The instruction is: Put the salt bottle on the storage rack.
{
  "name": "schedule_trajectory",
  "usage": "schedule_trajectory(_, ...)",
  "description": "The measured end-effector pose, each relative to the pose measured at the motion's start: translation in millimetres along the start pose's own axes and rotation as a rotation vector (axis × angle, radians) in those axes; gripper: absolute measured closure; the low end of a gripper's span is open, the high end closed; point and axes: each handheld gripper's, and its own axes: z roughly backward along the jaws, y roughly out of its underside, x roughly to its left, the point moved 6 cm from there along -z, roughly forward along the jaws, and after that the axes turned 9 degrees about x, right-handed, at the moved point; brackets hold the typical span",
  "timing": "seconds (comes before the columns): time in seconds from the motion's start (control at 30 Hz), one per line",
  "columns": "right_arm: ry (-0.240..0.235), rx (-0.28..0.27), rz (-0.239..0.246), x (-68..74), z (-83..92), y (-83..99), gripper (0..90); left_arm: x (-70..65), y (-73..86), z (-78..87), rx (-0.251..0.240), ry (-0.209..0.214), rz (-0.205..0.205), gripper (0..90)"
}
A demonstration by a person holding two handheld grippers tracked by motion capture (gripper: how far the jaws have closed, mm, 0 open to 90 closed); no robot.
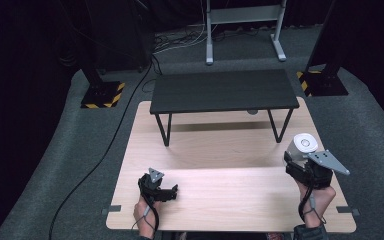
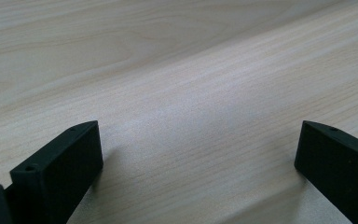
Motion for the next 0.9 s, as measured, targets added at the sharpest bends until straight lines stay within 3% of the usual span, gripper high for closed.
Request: schedule_trajectory(0.9,-0.055,0.022,0.066,14.7,-28.8,-44.1,29.2,0.3,-0.1,0.0,0.001,0.003,-0.001,0.2)
